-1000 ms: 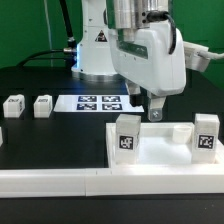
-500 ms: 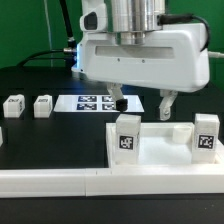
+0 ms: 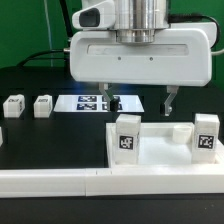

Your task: Assemble square table

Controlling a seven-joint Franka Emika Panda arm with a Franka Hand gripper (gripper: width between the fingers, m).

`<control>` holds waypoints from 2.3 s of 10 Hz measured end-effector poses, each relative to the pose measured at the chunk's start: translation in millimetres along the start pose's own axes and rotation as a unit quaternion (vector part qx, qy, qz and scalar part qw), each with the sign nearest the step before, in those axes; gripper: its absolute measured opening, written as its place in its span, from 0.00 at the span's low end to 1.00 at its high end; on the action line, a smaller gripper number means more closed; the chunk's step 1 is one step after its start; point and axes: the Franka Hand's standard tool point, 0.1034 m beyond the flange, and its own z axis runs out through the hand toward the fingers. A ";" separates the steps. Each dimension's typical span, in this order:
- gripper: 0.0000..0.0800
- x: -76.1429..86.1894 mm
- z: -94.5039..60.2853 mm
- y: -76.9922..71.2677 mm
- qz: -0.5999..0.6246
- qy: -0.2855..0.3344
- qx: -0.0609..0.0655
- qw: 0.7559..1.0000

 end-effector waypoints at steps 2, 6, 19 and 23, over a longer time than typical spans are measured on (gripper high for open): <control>0.81 -0.4 8.9 16.6 -0.120 -0.008 -0.007 0.993; 0.81 -4.1 39.1 54.1 -0.245 -0.035 -0.016 0.969; 0.58 -14.9 70.9 58.3 -0.184 -0.070 -0.018 0.980; 0.07 -14.8 70.8 58.9 -0.184 -0.070 -0.018 0.980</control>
Offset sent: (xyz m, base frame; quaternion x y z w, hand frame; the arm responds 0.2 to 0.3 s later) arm -0.0033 -0.0172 -0.0307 0.0471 -0.0406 -0.2180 0.9740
